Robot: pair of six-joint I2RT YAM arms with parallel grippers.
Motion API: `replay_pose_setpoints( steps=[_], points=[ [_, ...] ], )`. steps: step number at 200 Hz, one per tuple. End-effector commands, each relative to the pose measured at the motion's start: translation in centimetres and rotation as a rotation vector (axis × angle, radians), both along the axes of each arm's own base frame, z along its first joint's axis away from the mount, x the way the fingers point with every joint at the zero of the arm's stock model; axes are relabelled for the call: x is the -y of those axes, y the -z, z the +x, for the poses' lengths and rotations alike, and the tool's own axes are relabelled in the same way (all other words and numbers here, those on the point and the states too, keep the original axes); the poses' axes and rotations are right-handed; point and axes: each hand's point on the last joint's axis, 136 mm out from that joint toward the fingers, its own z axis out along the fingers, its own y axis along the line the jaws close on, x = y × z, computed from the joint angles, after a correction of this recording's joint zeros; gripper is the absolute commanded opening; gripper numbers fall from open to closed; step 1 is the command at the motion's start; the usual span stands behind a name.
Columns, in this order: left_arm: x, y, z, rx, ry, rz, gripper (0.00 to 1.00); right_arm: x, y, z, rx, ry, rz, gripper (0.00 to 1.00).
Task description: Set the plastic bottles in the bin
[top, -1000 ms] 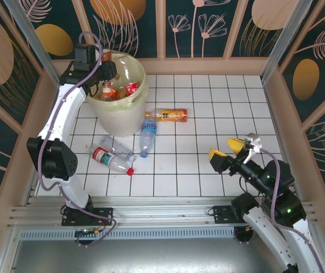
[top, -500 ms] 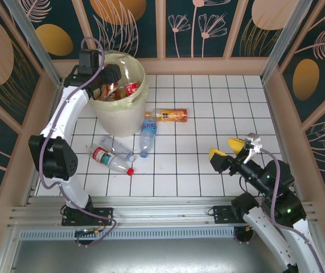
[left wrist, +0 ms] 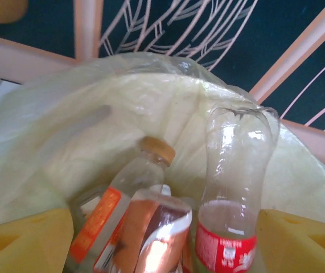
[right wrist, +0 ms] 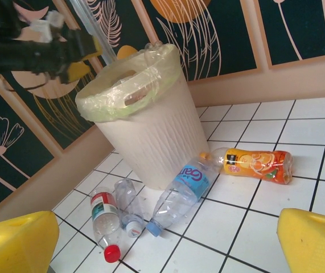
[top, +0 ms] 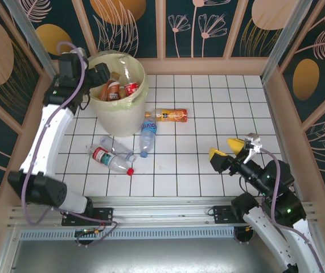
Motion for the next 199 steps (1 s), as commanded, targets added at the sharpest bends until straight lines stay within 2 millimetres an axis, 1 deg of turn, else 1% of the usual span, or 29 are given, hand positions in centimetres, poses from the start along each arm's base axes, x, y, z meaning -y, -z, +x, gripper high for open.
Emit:
replay_pose_setpoints(
  steps=[1, 28, 43, 53, 72, 85, 111, 114, 118, 138, 149, 171, 199],
  points=[
    [-2.1, 1.3, -3.0, -0.042, -0.109, 0.000, 0.85, -0.2, -0.3, 0.0, 0.008, -0.010, 0.018, 0.99],
    [-3.8, 2.1, -7.2, -0.055, -0.190, -0.021, 0.89, -0.3, -0.3, -0.1, 0.008, -0.018, 0.018, 0.99],
    [-4.3, 3.5, -9.4, -0.088, -0.215, -0.039, 0.90, -0.4, -0.3, -0.1, 0.008, -0.023, 0.018, 0.99],
    [-4.4, 4.9, -10.6, -0.123, -0.223, -0.055, 0.90, -0.4, -0.4, -0.1, 0.011, -0.024, 0.020, 0.99],
    [-4.2, 8.5, -12.7, -0.194, -0.225, -0.093, 0.90, -0.4, -0.3, -0.1, 0.008, -0.022, 0.018, 0.99],
    [-4.2, 10.6, -13.9, -0.232, -0.229, -0.112, 0.90, -0.4, -0.3, -0.1, 0.007, -0.021, 0.019, 0.99],
    [-3.6, 13.9, -15.5, -0.302, -0.217, -0.150, 0.90, -0.4, -0.2, 0.0, 0.003, -0.023, 0.017, 0.99],
    [-3.6, 13.9, -15.5, -0.301, -0.219, -0.157, 0.90, -0.5, -0.2, 0.0, 0.003, -0.024, 0.016, 0.99],
    [-3.6, 15.1, -15.9, -0.325, -0.222, -0.157, 0.90, -0.5, -0.2, 0.0, 0.002, -0.026, 0.015, 0.99],
    [-3.5, 17.9, -16.9, -0.368, -0.240, -0.183, 0.90, -0.6, 0.0, 0.2, -0.006, -0.025, 0.011, 0.99],
    [-3.3, 19.3, -17.1, -0.388, -0.237, -0.202, 0.90, -0.5, 0.0, 0.2, -0.007, -0.022, 0.012, 0.99],
    [-2.8, 22.7, -17.6, -0.456, -0.237, -0.221, 0.91, -0.5, 0.0, 0.2, -0.006, -0.021, 0.011, 0.99],
    [-2.4, 25.6, -17.6, -0.486, -0.239, -0.254, 0.91, -0.5, 0.1, 0.2, -0.011, -0.021, 0.010, 0.99]
  ],
)
